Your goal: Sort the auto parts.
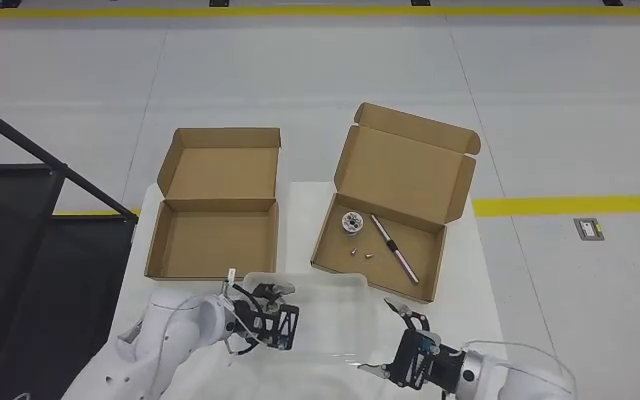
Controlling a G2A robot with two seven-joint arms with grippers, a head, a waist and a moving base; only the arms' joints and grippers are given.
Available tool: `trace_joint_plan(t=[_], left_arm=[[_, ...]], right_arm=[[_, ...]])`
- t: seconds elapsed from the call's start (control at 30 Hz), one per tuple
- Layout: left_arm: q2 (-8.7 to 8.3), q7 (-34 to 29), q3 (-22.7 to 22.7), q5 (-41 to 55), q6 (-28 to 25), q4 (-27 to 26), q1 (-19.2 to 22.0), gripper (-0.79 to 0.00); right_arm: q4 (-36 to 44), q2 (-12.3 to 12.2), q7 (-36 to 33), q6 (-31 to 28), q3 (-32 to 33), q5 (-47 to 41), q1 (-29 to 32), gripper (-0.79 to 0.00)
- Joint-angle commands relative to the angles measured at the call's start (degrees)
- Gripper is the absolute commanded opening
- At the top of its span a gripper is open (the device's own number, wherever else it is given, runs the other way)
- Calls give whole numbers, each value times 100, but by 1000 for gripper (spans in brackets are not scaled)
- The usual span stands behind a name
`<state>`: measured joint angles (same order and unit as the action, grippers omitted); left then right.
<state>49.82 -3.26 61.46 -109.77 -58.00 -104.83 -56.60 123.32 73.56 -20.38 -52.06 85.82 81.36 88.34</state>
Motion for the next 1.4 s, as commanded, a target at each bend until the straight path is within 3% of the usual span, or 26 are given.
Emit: trace_joint_plan(t=[0.0, 0.23, 0.33, 0.47, 0.67, 0.83, 1.07, 1.13, 1.17, 1.37], left_arm=[[2, 1, 17, -11, 0, 0, -2, 0], [8, 7, -134, 1, 0, 7, -46, 0], [-24, -100, -412, 21, 0, 192, 211, 0], [-160, -209, -1102, 212, 0, 551, 814, 0], [-400, -362, -2427, 1028, 0, 1092, 2087, 0], [-475, -633, -3543, 1910, 0, 1392, 3052, 0], [-351, -1005, -4855, 2965, 0, 1805, 4063, -12], [-296, -1053, -5166, 3178, 0, 1895, 4290, -139], [-269, -1106, -5172, 3252, 0, 1949, 4323, -169], [-75, -1615, -5172, 3427, 0, 2213, 4258, -154]], right_arm=[[2, 0, 2, -6, -2, -2, -1, 0], [-25, -6, 148, 254, 44, -12, 7, 0], [-131, -21, 351, 512, 165, -82, 32, 0], [-324, -41, 252, 863, 288, -186, 88, 0], [-515, -78, 321, 955, 314, -391, 193, 0], [-559, -115, 404, 993, 353, -423, 298, 0], [-562, -160, 406, 1047, 329, -458, 336, 0], [-565, -171, 374, 1063, 298, -467, 317, 0], [-571, -177, 351, 1066, 279, -470, 303, 0], [-676, -209, 223, 1081, 144, -505, 151, 0]])
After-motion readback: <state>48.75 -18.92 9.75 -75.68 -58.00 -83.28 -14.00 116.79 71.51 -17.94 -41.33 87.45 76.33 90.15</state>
